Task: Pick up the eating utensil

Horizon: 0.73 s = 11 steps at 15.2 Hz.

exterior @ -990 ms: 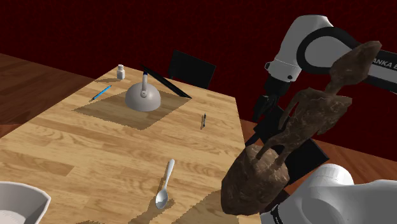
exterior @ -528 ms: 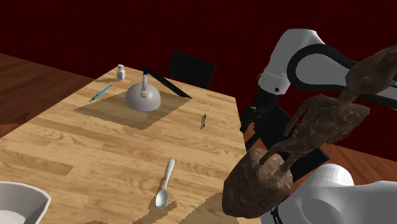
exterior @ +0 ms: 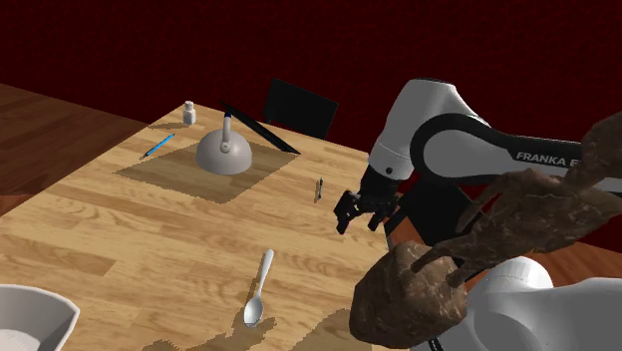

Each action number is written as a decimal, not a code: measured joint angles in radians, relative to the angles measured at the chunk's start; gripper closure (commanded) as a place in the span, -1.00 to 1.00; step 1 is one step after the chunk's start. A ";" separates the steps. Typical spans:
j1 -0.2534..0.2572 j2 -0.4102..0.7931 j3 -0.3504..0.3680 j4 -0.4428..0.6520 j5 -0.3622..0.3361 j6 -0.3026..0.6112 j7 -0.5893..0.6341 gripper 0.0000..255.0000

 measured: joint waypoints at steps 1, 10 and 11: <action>0.005 0.010 0.025 -0.004 0.023 0.022 0.041 -1.00; -0.009 0.266 0.244 0.022 0.152 0.330 0.364 -1.00; -0.017 0.314 0.273 0.042 0.152 0.369 0.405 -1.00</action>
